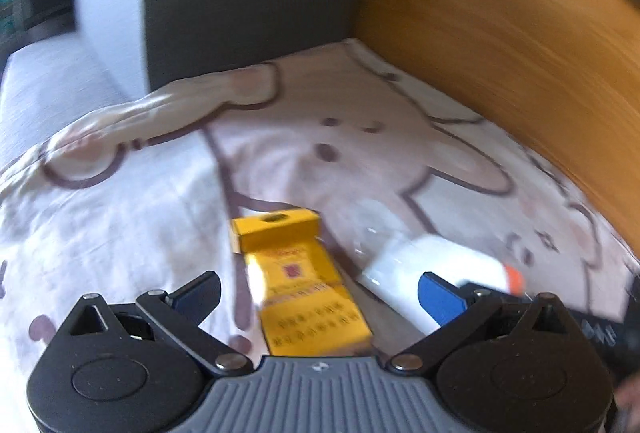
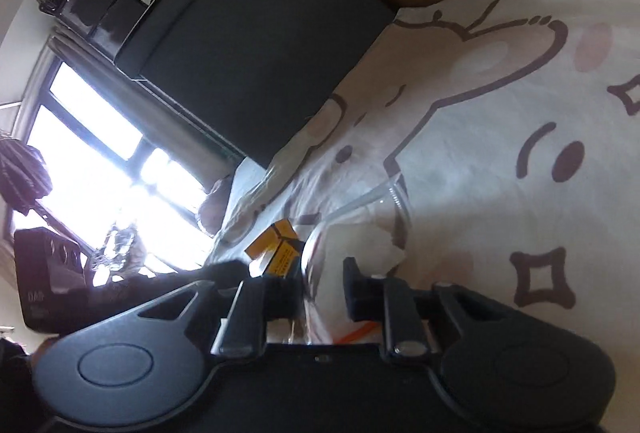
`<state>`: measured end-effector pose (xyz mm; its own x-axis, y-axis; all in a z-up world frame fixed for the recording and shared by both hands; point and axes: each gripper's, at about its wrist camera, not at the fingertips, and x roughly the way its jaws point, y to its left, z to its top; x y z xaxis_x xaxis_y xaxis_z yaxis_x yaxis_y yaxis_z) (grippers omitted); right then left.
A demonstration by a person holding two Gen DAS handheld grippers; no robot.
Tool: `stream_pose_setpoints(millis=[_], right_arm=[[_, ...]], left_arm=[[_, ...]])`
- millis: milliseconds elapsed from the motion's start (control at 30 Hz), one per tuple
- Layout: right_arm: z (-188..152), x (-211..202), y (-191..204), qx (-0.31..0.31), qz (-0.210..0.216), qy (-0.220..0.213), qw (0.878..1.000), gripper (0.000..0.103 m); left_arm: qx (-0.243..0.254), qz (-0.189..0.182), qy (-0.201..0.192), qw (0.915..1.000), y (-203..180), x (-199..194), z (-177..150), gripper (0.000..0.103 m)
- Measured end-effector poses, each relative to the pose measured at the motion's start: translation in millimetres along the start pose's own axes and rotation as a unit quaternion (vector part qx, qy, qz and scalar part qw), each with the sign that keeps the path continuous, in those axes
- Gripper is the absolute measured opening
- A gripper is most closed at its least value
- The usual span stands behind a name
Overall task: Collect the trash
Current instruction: 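Grasp the yellow box with the left tool while the right tool grasps the clear plastic bag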
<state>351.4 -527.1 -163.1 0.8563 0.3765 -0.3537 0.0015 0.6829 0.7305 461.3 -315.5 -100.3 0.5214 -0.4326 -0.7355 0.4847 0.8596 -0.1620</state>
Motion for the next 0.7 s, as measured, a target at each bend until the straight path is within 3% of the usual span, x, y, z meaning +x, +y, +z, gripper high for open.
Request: stream_pose_setpoints(millis=[133,233,433,500,700], right_arm=[[-0.2,-0.7,0.0,-0.001,-0.001,-0.005,1.0,0.009],[0.3,-5.1,2.2,-0.01,-0.008,-0.014,1.0,0.008],[4.2,-11.6,0.5,-0.011,-0.027,-0.036,0.999,0.008],[4.6,-13.7,1.5,-0.015,-0.035,-0.044,0.998,0.008],[5.6,-19.2,5.6,-0.026,-0.042,-0.056,0.997,0.008]], left_arm=[[-0.017,0.023,0.005,0.9996,-1.9,17.2,4.9,0.103],[-0.047,0.022,0.021,0.9984,-1.2,31.5,5.3,0.103],[-0.056,0.052,0.007,0.9971,-1.8,31.3,-0.3,0.079],[-0.058,0.055,0.002,0.9968,-0.8,27.5,-2.9,0.066],[-0.052,0.05,-0.01,0.9974,-2.5,12.3,-13.7,0.059]])
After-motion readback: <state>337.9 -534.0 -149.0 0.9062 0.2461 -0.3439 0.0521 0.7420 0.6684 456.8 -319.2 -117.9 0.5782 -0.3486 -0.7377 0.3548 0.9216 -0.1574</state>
